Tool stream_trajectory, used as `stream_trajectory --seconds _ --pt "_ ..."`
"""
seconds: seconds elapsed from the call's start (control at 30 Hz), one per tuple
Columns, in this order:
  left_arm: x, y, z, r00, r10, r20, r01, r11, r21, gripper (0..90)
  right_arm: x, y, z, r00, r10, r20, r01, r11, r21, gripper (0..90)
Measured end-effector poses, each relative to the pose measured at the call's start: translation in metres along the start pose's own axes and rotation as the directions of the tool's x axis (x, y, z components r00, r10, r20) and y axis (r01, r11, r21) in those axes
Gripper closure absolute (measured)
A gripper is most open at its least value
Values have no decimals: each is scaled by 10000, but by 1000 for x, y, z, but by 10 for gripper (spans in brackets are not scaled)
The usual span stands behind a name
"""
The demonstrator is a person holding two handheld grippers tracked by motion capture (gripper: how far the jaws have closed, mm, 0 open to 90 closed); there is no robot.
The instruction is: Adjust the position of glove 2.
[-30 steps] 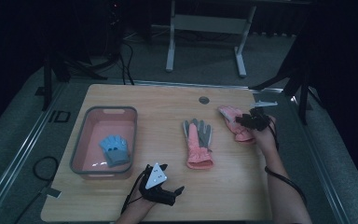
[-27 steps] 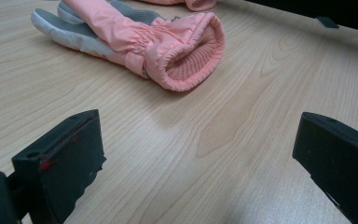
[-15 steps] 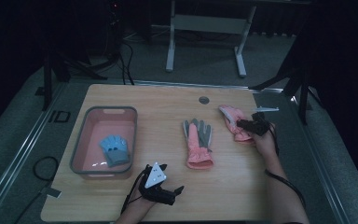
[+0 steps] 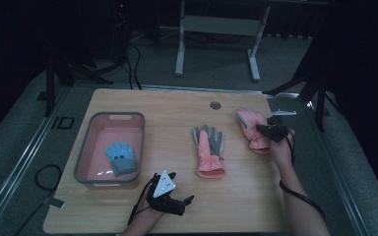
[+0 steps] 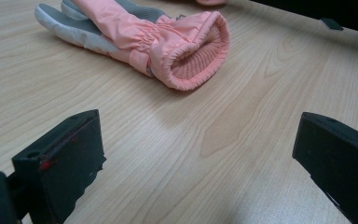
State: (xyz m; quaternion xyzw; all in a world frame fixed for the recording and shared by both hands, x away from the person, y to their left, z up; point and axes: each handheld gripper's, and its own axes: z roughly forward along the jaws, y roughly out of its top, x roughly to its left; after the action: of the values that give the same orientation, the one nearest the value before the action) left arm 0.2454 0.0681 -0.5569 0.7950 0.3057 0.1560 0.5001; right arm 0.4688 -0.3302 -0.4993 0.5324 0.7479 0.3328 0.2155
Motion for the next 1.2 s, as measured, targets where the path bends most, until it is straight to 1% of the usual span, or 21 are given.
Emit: stream_trajectory --seconds 0.1,0.17,0.23,0.27,0.3,0.33,0.47,0.5,0.53,0.57,0.63,0.67,0.7,0.83,0.87,0.9,0.93,1.0,1.03,1.13,1.2 --pt "0 0 0 10000 -15 -56 14 10000 -45 21 7 3 -19 9988 216 446 -207 9996 -203 887" --pt "0 0 -1 10000 -24 -76 23 10000 -86 21 13 4 -32 9955 366 872 -336 9988 -362 887" --pt "0 0 -1 10000 -3 -90 2 10000 -98 21 21 3 -44 9905 403 1317 -342 9983 -480 887" --pt "0 0 -1 9999 9 -103 -10 10000 -92 21 24 3 -51 9887 434 1435 -365 9981 -506 887" --pt "-1 0 -1 9999 39 -106 -40 10000 -83 21 26 1 -55 9876 609 1449 -523 9967 -621 887" --pt "-1 0 -1 9999 69 -107 -70 9999 -74 21 28 -1 -61 9864 914 1370 -814 9937 -766 887" --pt "-2 0 0 9998 156 -125 -157 9999 -52 21 40 -10 -79 9822 1166 1476 -1036 9903 -925 887" --pt "-2 0 0 9998 160 -129 -161 9999 -50 21 43 -15 -83 9790 1394 1486 -1247 9867 -1045 887" --pt "-2 0 0 9997 188 -142 -189 9998 -57 21 45 -18 -86 9783 1456 1473 -1305 9856 -1074 887" --pt "-2 0 0 9997 216 -148 -217 9998 -52 21 48 -23 -88 9753 1629 1490 -1472 9828 -1112 886" --pt "-3 0 0 9995 247 -170 -248 9997 -51 21 53 -31 -91 9725 1820 1454 -1667 9797 -1116 886" --pt "-3 0 0 9995 258 -173 -260 9996 -64 21 56 -35 -92 9700 1957 1443 -1789 9764 -1213 886" --pt "-3 0 0 9995 266 -169 -267 9996 -66 21 58 -38 -92 9698 1943 1472 -1773 9767 -1211 886" --pt "-3 0 0 9994 297 -168 -298 9995 -42 21 66 -49 -91 9619 2059 1799 -1882 9759 -1105 886" --pt "-3 0 0 9994 298 -165 -298 9995 -34 21 67 -51 -90 9606 2143 1772 -1973 9743 -1088 886" --pt "-3 0 0 9994 305 -171 -306 9995 -20 21 68 -54 -89 9614 2097 1782 -1936 9756 -1038 886" --pt "-3 0 0 9993 323 -177 -323 9995 -16 21 69 -56 -87 9614 1989 1902 -1829 9782 -984 886" --pt "-3 0 0 9991 367 -203 -366 9993 9 21 69 -59 -84 9592 2004 1995 -1844 9781 -961 885" --pt "-3 0 0 9990 392 -212 -391 9992 23 21 67 -61 -81 9568 2118 1991 -1972 9761 -909 885" --pt "-4 0 0 9989 412 -210 -411 9991 45 21 64 -65 -72 9495 2432 1984 -2307 9694 -842 883" --pt "-3 0 0 9991 373 -200 -373 9993 44 21 62 -68 -65 9439 2714 1882 -2613 9622 -771 882"
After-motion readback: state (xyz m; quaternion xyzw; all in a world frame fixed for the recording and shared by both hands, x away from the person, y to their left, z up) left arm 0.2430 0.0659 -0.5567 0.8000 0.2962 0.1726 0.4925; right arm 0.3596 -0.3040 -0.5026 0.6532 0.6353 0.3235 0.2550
